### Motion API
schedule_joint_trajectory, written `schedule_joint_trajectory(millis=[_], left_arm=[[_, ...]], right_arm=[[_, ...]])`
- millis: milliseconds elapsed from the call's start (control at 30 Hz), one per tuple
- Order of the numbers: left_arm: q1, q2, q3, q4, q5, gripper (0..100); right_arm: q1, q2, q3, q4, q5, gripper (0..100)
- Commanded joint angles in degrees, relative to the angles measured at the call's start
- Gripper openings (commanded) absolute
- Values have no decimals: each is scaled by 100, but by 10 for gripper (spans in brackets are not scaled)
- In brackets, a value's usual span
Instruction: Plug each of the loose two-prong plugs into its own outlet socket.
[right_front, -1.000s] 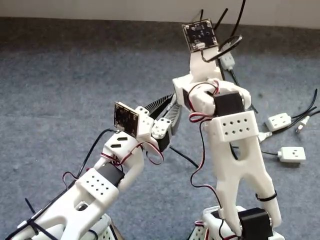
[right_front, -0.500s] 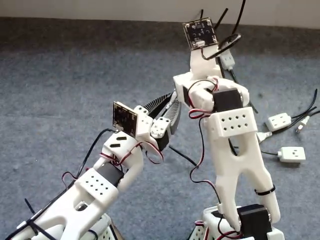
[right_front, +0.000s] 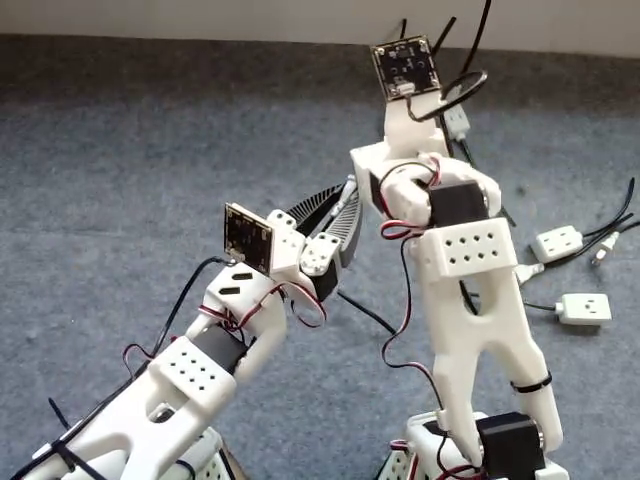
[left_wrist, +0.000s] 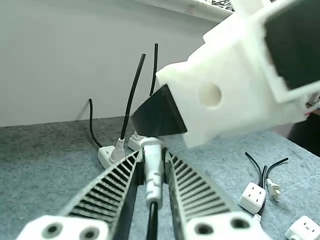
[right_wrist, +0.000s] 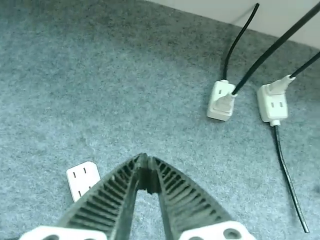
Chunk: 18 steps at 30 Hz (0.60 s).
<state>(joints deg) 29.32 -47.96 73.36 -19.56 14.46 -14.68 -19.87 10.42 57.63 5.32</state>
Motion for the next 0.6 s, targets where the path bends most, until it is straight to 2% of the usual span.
schedule_joint_trajectory(millis=[0, 67, 167, 333, 400, 567], left_arm=[[-171, -40, -101, -114, 18, 5], [-180, -4, -101, -62, 18, 5], [-303, -22, -198, 571, 18, 5], [-673, 13, -1103, 2690, -26, 7], [-787, 22, -1613, 3622, -378, 7], [-831, 418, -2914, 5081, -958, 7]], right_arm=[[303, -479, -567, -4, 70, 8], [532, -629, -901, 242, 70, 8], [963, -593, -1270, 708, 44, 8], [1719, -391, -1121, 1165, 35, 8], [1912, -365, -866, 1358, 35, 8], [2255, -374, 207, 1508, 26, 8]])
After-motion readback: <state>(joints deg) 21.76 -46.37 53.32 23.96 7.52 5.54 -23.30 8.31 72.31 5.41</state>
